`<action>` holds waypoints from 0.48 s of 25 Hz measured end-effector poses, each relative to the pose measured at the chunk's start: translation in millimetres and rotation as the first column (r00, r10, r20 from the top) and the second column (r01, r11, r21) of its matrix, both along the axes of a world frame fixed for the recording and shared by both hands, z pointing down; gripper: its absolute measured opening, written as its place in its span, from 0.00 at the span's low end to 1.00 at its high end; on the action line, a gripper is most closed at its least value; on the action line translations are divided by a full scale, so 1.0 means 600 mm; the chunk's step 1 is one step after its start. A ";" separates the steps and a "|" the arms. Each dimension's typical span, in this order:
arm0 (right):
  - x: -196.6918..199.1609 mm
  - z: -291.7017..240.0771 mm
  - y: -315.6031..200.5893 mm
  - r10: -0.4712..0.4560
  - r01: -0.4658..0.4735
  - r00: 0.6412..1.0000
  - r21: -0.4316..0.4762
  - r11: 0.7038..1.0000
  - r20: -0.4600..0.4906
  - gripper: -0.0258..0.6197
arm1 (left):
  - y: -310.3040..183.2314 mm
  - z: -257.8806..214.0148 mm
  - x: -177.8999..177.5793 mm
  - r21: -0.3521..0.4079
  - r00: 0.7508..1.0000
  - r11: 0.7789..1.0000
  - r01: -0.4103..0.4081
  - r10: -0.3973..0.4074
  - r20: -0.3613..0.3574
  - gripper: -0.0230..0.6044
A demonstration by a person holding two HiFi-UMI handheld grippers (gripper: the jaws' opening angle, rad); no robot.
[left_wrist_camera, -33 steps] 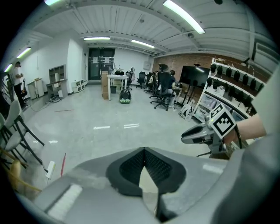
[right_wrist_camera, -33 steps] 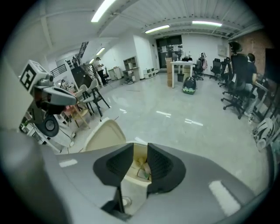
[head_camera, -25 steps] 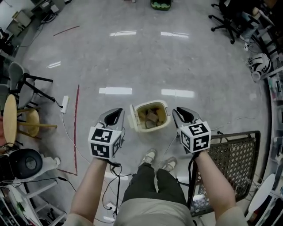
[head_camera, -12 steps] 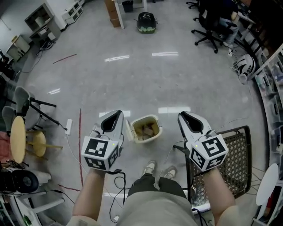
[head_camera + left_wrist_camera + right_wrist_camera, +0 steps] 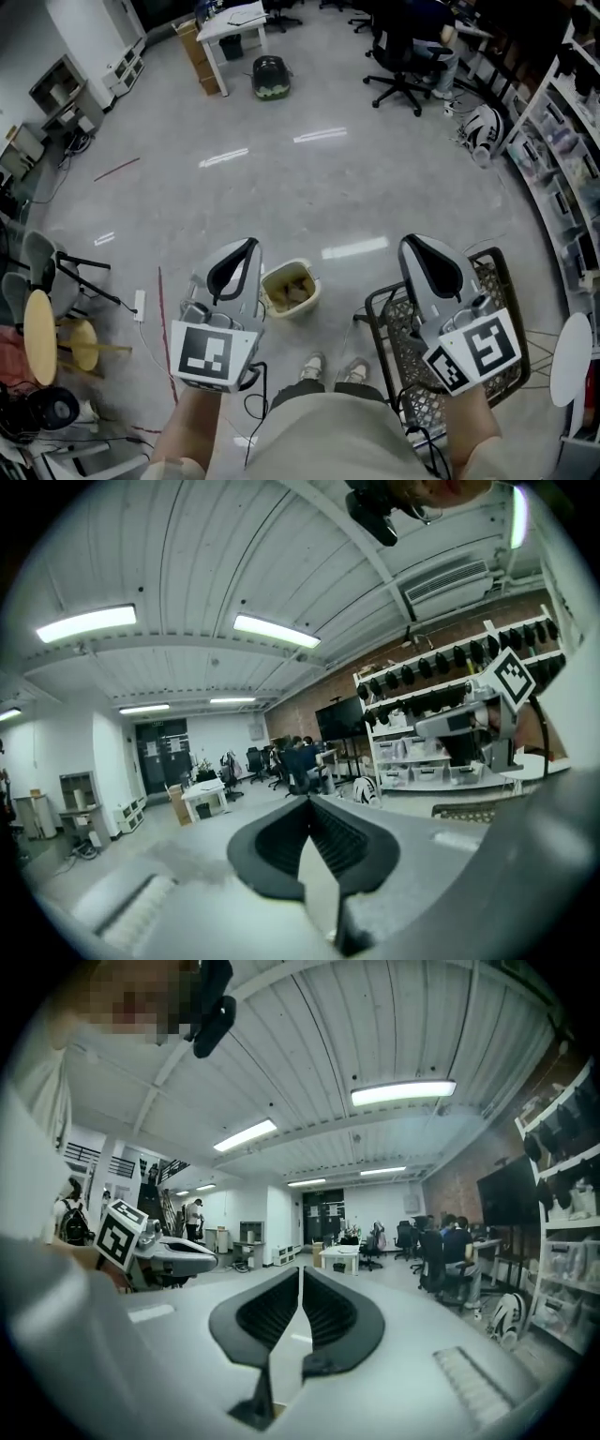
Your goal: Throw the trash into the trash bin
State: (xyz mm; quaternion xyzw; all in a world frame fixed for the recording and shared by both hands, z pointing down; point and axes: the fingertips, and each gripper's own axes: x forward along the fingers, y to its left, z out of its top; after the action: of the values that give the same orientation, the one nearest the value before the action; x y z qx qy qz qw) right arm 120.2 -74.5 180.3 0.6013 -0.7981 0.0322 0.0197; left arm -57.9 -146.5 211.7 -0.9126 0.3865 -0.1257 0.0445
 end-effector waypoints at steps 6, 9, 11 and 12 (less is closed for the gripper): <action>0.032 -0.062 0.078 0.047 -0.045 0.999 0.058 0.997 -0.028 0.06 | 0.054 -0.052 0.056 0.052 0.997 0.996 -0.069 0.071 -0.033 0.04; 0.053 -0.084 0.110 0.104 -0.102 0.994 0.080 0.991 -0.015 0.05 | 0.077 -0.059 0.084 0.033 0.991 0.992 -0.121 0.123 -0.053 0.04; 0.064 -0.091 0.128 0.127 -0.125 0.992 0.091 0.988 -0.011 0.05 | 0.091 -0.057 0.098 0.019 0.987 0.989 -0.149 0.150 -0.057 0.04; 0.069 -0.093 0.136 0.134 -0.133 0.991 0.094 0.987 -0.011 0.05 | 0.097 -0.056 0.105 0.017 0.985 0.986 -0.165 0.166 -0.054 0.04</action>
State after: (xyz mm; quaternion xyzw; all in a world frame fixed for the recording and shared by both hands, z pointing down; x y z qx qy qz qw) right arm 161.4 6.8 124.4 0.6540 -0.7565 -0.0090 -0.0036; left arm 5.1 -88.3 178.1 -0.9443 0.3113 -0.0939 0.0500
